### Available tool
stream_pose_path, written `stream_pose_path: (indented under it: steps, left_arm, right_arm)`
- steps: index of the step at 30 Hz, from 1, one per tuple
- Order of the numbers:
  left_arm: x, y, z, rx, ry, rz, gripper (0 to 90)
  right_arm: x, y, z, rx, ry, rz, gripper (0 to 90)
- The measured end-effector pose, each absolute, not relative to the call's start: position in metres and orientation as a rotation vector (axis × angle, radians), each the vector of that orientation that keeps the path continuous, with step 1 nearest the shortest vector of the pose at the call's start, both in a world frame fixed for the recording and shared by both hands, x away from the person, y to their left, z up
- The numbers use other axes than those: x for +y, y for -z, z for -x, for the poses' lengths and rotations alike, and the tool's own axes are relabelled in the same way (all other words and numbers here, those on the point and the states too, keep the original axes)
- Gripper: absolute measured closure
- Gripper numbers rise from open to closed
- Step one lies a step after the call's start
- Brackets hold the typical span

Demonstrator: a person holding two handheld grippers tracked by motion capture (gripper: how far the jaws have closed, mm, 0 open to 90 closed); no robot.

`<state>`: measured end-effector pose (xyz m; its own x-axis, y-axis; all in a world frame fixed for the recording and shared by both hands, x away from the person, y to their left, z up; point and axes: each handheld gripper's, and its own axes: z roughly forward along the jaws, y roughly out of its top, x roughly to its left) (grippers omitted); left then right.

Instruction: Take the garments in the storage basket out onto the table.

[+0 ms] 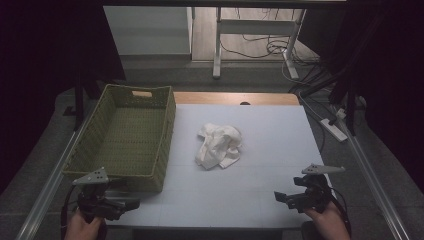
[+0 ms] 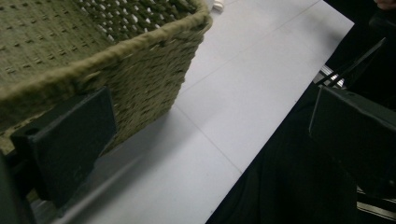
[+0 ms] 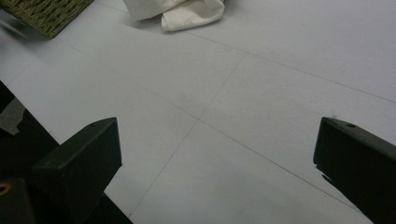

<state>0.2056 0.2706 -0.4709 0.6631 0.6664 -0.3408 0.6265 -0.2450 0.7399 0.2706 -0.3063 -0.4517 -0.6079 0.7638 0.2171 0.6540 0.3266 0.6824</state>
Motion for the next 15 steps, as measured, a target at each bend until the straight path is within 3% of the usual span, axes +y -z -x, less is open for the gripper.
stream_pose_path:
  steps: [15]
  left_arm:
    - [0.295, 0.472, -0.196, 1.075, -0.078, -1.896, 0.1]
  right_arm:
    - [-0.307, 0.452, -0.27, 2.432, -1.15, -1.317, 1.2]
